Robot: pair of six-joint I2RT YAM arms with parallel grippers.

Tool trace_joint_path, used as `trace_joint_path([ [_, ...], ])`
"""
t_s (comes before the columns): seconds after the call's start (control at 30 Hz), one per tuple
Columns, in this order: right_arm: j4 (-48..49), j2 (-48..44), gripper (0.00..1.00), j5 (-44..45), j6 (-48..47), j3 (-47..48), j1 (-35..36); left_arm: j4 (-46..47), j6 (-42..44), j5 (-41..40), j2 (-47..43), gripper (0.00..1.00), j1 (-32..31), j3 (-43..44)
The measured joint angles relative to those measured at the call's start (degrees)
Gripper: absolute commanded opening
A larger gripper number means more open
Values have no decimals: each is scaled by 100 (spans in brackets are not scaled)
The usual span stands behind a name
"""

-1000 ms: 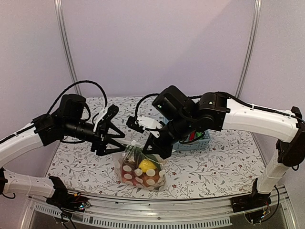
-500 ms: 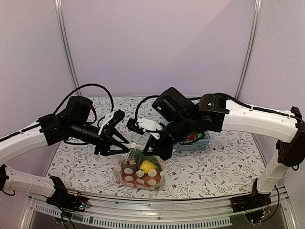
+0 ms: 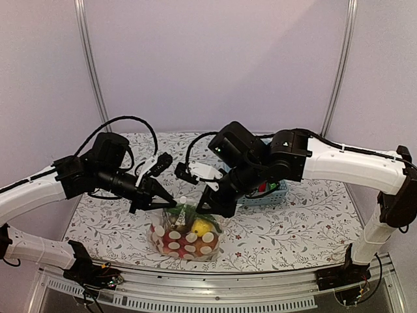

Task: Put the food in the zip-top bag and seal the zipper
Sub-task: Pass from the right arm to the left

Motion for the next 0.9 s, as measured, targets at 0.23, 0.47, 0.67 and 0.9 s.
trace_joint_path([
  [0.23, 157, -149, 57, 199, 94, -142, -24, -131, -2, -20, -15, 0, 0, 0],
  [0.47, 562, -634, 71, 361, 297, -455, -59, -142, -4, -24, -87, 0, -2, 0],
  [0.67, 1368, -787, 60, 426, 649, -723, -79, -149, -4, -37, -133, 0, -2, 0],
  [0.9, 1943, -636, 47, 249, 929, -785, -125, -157, -4, -39, -166, 0, -2, 0],
])
